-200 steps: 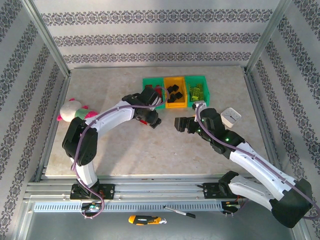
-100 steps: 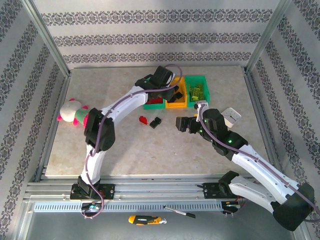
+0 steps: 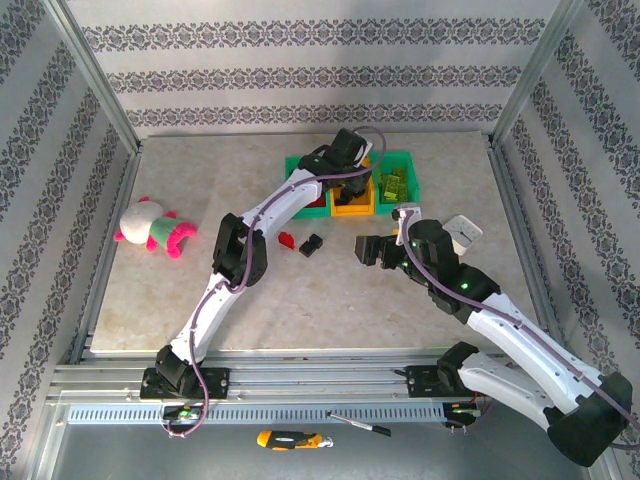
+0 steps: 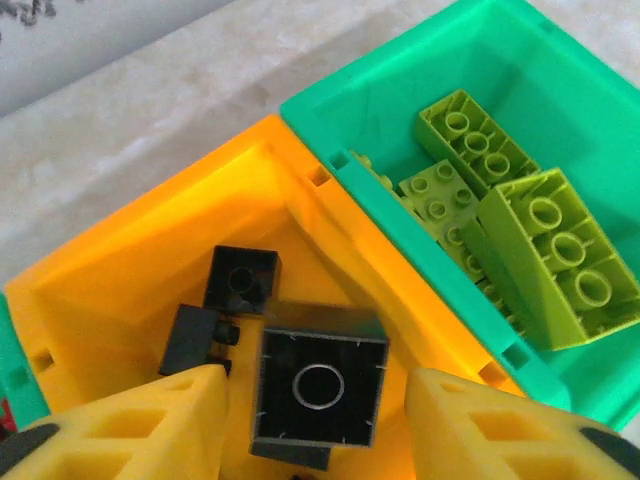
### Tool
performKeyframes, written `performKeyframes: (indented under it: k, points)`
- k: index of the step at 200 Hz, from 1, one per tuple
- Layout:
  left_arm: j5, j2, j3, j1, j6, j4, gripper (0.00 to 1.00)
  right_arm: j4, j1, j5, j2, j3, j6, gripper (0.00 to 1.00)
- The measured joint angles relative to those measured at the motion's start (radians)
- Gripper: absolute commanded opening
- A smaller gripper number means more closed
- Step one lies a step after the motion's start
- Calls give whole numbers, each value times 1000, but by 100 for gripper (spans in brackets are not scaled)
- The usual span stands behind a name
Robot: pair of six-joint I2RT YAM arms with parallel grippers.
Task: Sort the legos into containers by color
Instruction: Place the lego in the container, then pick up the lego from the center of the table.
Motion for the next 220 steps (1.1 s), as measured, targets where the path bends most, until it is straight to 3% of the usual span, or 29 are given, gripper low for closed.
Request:
performKeyframes:
  k: [46,81,123,155,187,220]
  points:
    - [5,-28,-15,0,4,-21,92,-3,0,11,22,11,0,93]
    - [8,-256,-278,0,-7,-9,98,-1,3,11,101,34,0,93]
    - [8,-645,-743,0,-6,132,97,1,21,5,182,44,0,93]
    - [12,-841,-1059,0,10,230,95,17,34,-11,200,45,-1,93]
    - [24,-931,-1300,0,9,261,93,40,44,-26,200,45,-5,93]
    - [51,-942,-1380,0,-3,274,82,55,44,-51,203,45,-13,93]
